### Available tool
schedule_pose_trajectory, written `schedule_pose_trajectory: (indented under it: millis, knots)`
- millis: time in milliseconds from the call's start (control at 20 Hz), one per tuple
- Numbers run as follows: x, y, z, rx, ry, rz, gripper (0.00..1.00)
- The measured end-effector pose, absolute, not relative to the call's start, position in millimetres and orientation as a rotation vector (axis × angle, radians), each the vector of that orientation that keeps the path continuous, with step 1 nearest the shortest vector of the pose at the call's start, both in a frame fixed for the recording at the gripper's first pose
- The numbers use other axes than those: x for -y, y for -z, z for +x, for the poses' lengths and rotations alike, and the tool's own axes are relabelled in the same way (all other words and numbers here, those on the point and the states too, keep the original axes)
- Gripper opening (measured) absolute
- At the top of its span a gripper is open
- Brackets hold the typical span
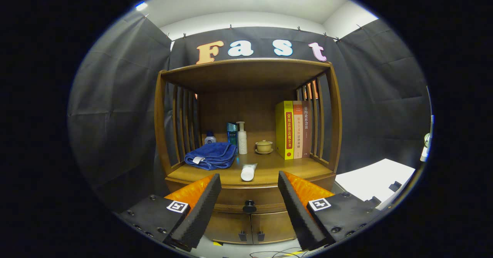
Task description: Pull open the drawer, take out the items inside it, and place them on the countertop above the cabinet.
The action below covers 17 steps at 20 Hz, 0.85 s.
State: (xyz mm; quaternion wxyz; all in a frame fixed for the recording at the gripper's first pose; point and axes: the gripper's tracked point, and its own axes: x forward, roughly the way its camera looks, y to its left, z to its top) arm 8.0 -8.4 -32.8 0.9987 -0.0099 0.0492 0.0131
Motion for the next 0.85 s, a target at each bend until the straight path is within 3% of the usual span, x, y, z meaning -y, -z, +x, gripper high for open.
schedule_pose_trajectory:
  millis: [850]
  knots:
    - [11.2,26.2,6.9,-0.066,-0.013,-0.027,0.98]
